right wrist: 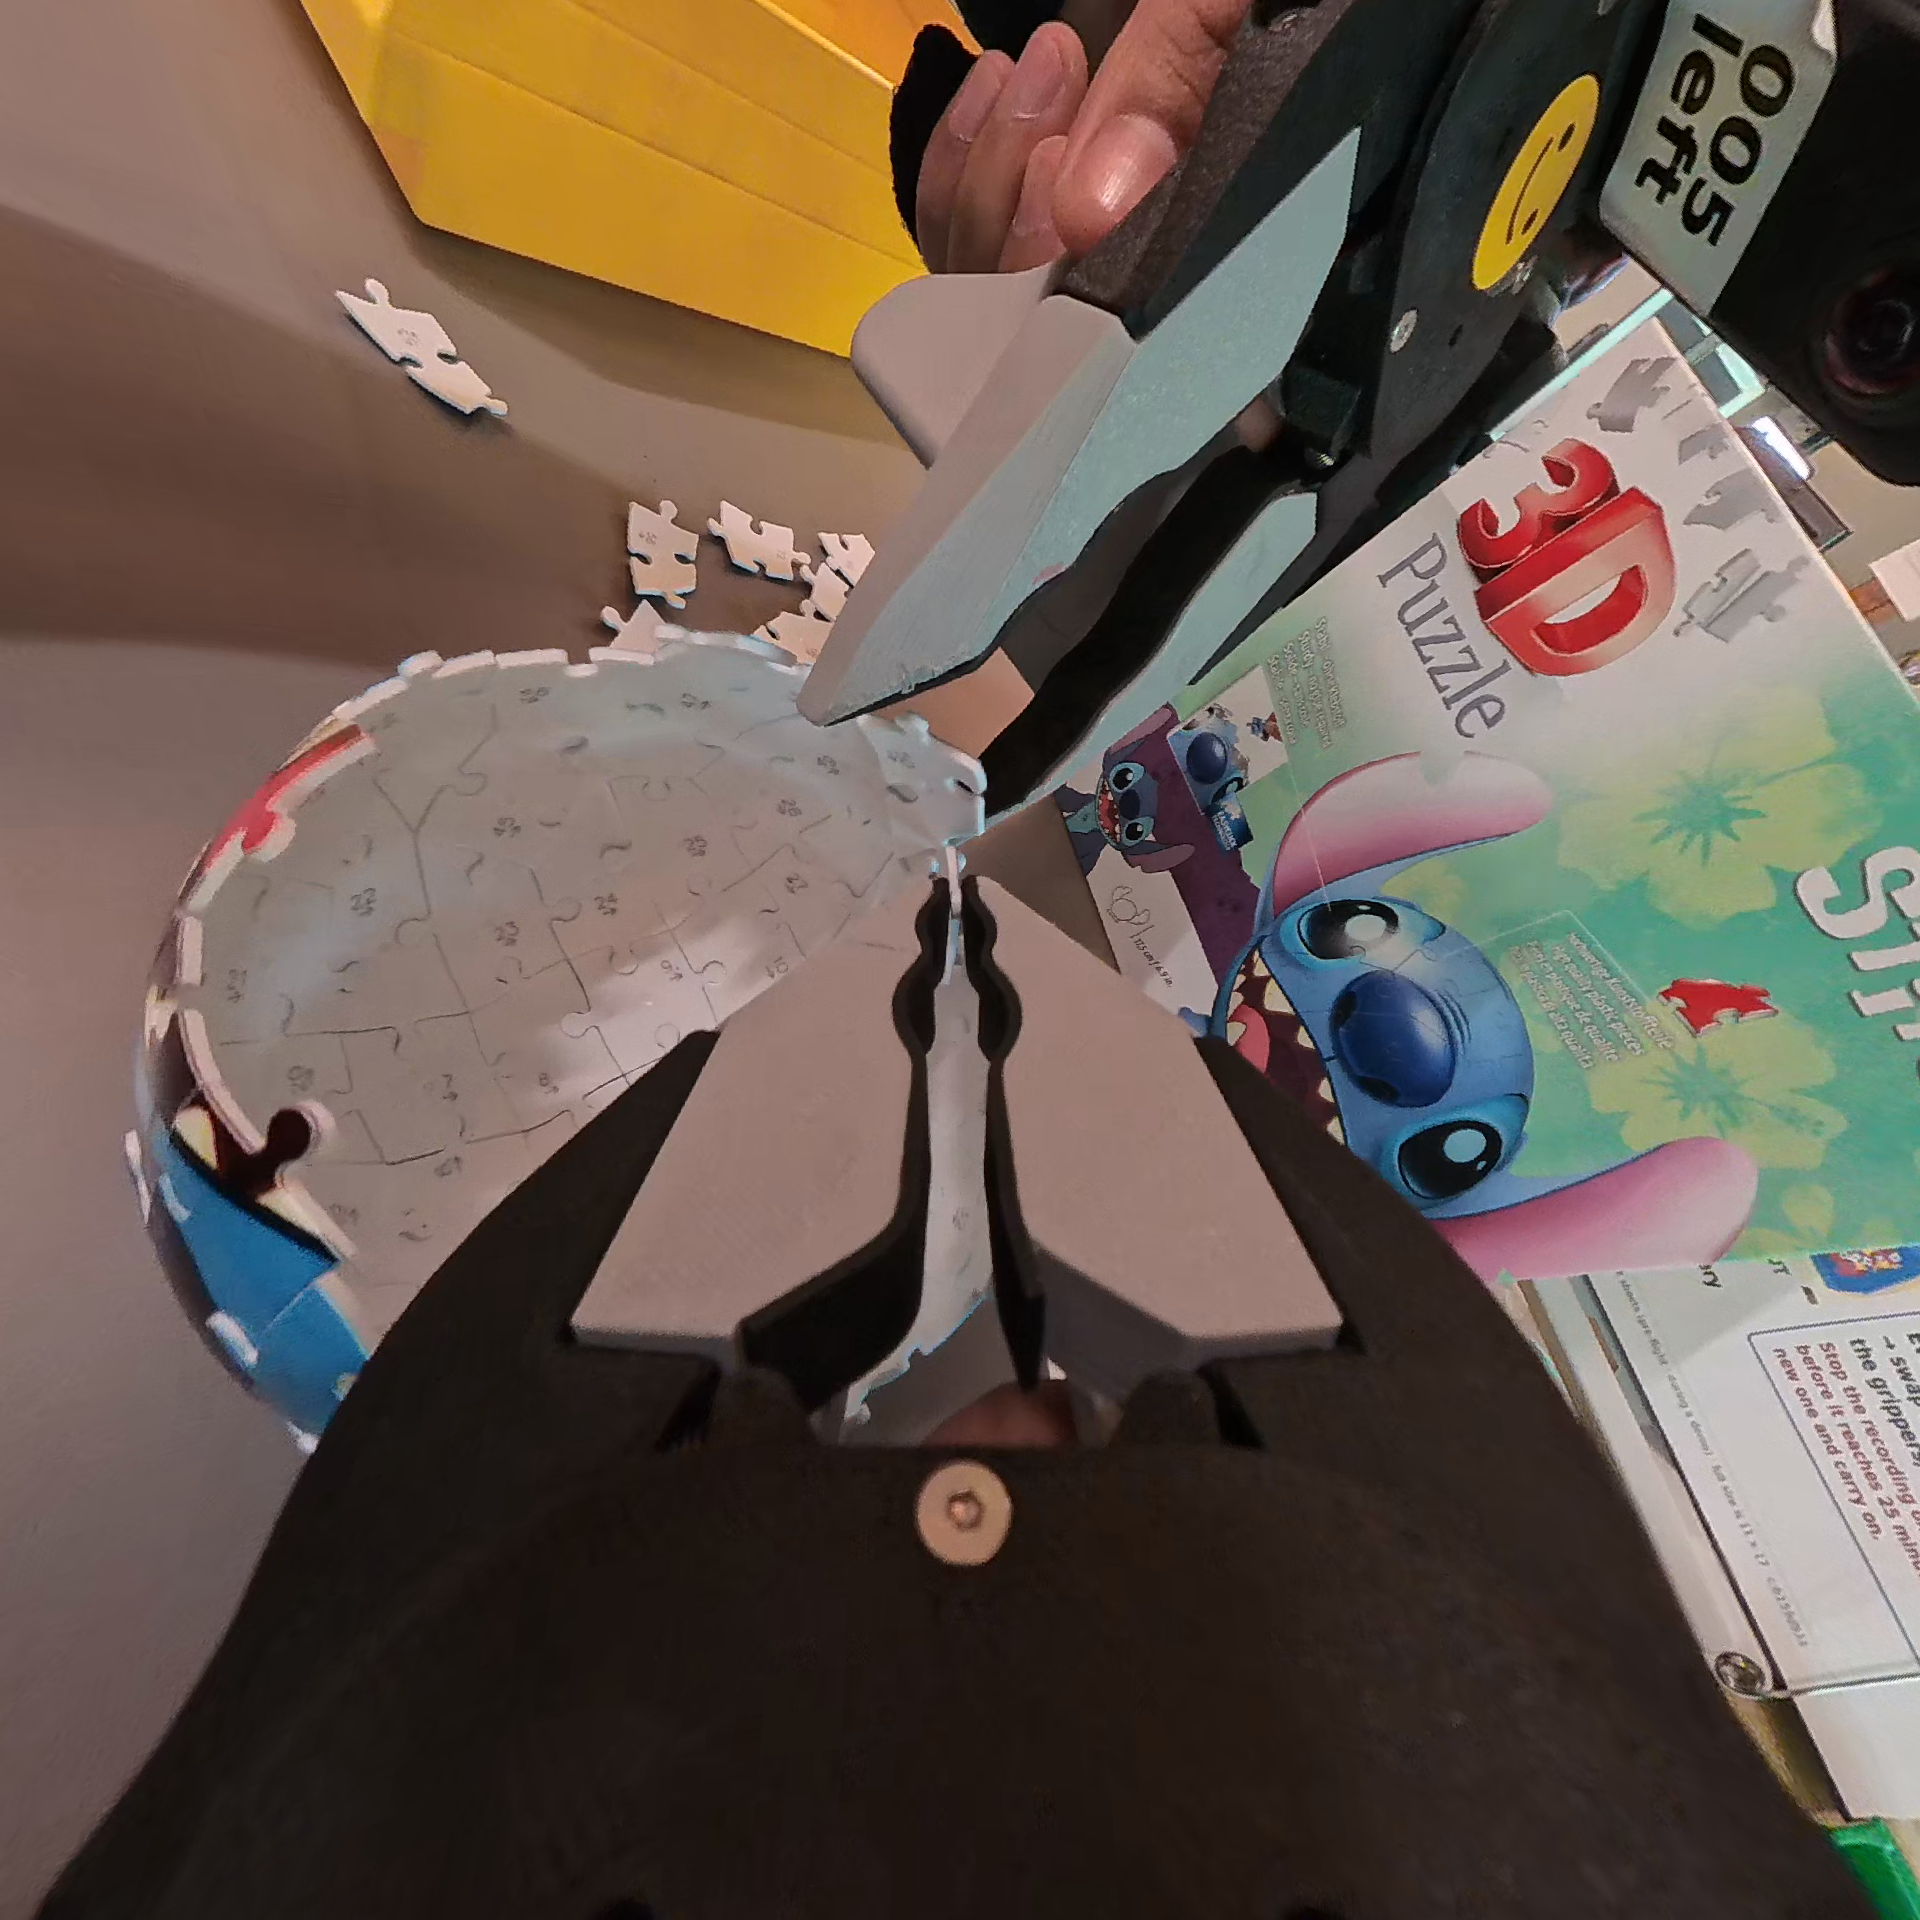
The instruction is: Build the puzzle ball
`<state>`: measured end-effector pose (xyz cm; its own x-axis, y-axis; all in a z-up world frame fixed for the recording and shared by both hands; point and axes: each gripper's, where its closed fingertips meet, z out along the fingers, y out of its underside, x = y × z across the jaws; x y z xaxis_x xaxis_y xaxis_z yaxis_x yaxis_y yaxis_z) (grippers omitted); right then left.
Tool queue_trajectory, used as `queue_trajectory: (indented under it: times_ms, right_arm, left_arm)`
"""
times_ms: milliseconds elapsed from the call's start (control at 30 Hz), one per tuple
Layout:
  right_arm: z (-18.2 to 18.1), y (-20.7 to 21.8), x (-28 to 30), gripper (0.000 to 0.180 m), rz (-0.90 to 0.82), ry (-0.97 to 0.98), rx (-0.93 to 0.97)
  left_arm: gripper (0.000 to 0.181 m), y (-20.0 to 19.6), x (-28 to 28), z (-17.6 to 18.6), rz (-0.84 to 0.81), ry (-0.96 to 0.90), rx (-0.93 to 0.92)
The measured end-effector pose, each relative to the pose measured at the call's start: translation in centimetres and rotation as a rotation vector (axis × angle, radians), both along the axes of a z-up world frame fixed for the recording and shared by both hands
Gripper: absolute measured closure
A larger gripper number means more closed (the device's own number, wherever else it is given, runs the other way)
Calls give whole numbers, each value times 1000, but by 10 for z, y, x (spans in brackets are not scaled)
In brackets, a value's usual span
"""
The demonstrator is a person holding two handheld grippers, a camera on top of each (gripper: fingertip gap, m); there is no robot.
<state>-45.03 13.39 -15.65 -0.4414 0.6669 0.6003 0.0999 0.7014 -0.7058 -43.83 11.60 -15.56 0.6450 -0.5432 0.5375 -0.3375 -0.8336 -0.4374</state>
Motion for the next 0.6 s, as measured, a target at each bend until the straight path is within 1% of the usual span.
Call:
queue_trajectory:
  times_ms: [167, 367, 500, 600]
  right_arm:
    - [3, -1, 4, 180, 10, 8, -7]
    - [13, -10, 16, 180, 61, 15, -77]
    - [23, -15, 28, 180, 98, 14, -136]
    - [35, -10, 39, 180, 96, 27, -188]
  left_arm:
    - [137, -2, 0, 0, -5, 6, -7]
    - [136, -3, -3, 6, 12, 5, 9]
    - [135, -6, -7, 14, 35, 5, 50]
    - [134, -6, -11, 27, 70, 3, 134]
